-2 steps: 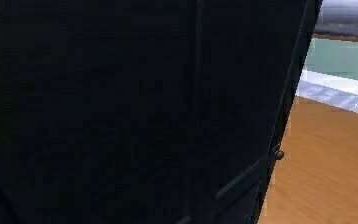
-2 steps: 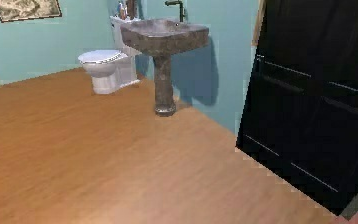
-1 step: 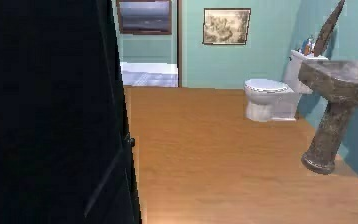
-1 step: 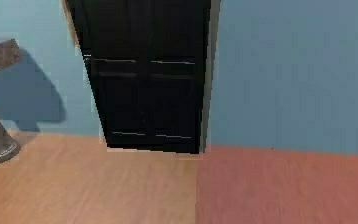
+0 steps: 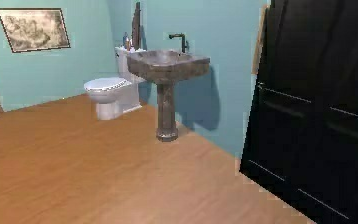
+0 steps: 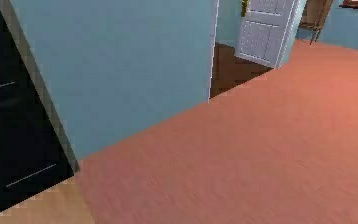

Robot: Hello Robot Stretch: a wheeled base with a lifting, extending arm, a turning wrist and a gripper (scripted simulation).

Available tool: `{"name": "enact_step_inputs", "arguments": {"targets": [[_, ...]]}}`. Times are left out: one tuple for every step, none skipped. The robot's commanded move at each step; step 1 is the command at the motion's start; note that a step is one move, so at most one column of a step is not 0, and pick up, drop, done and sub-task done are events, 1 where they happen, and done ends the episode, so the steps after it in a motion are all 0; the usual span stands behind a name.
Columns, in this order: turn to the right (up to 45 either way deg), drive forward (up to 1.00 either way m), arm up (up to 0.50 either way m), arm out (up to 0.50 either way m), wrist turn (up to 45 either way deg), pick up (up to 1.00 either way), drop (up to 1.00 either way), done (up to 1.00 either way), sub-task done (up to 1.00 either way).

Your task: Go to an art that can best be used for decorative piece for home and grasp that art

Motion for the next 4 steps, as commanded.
{"name": "enact_step_inputs", "arguments": {"targets": [[45.0,0.00,0.00,0.00,0.0,0.00,0.00,0.00,0.00],[9.0,0.00,0.00,0.00,0.0,0.00,0.00,0.00,0.00],[0.0,0.05,0.00,0.00,0.0,0.00,0.00,0.00,0.00],[-45.0,0.00,0.00,0.00,0.0,0.00,0.00,0.00,0.00]]}}
